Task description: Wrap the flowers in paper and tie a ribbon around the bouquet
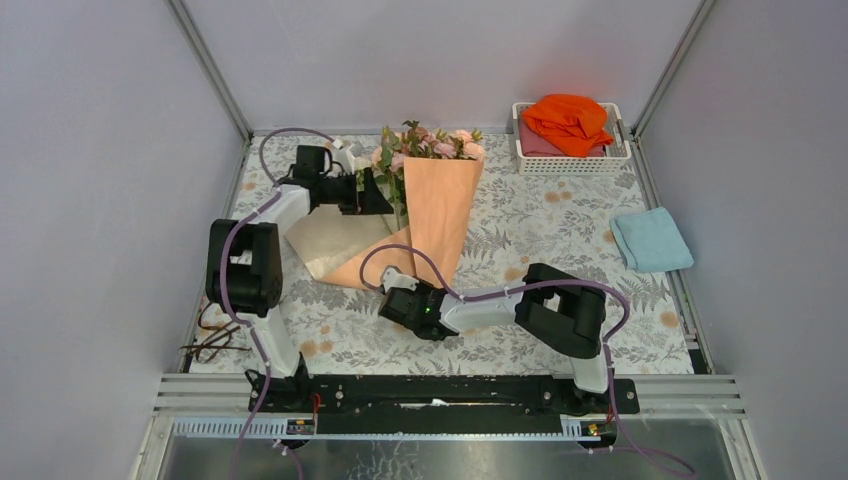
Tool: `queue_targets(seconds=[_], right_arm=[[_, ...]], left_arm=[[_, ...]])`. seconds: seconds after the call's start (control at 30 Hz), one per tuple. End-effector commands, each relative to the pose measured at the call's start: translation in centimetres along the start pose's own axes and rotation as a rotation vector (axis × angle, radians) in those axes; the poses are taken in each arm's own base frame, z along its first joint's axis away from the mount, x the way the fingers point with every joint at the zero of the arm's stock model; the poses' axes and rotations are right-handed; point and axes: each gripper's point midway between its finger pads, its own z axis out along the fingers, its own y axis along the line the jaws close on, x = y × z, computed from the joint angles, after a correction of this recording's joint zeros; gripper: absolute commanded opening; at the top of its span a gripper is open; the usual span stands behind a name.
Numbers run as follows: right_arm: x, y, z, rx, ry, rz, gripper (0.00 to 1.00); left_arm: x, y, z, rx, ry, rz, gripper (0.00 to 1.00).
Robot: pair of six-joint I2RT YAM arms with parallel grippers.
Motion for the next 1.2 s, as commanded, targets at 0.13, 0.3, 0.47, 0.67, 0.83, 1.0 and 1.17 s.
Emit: queue_targets(seconds=[0.13, 0.3, 0.47, 0.67, 0.83, 1.0, 1.17], right_arm=[[-1.3, 0.4, -0.1, -0.018, -0.02, -0.041, 0.0], [-1.2, 0.4, -0.1, -0.019, -0.018, -0.052, 0.0], [-1.5, 0.1, -0.3, -0.012, -0.023, -0.052, 0.0], [-1.5, -0.2, -0.3, -0.004, -0.023, -0.066, 0.0], [-1.6, -0.4, -0.4, -0.003, -0.029, -0.07, 0.0], [-1.8, -0.6, -0.6, 0.0, -0.035, -0.08, 0.0], [-1.8, -1.4, -1.0, 0.017, -0.036, -0.102, 0.15]], left_arm=[[0.3, -5.9, -2.3, 0.252, 0.012, -0.027, 0.99], [1.2, -4.0, 0.6, 0.166, 0.044, -0.051, 0.99], [0.8, -2.7, 2.5, 0.13, 0.064, -0.087, 0.99], [1.5, -3.3, 4.8, 0.12, 0.111, -0.068, 0.99], [1.5, -4.2, 5.6, 0.165, 0.133, -0.091, 0.71], [0.7, -4.9, 4.9, 0.182, 0.118, -0.071, 0.0], [0.0, -1.6, 2.6, 0.07, 0.092, -0.022, 0.0]])
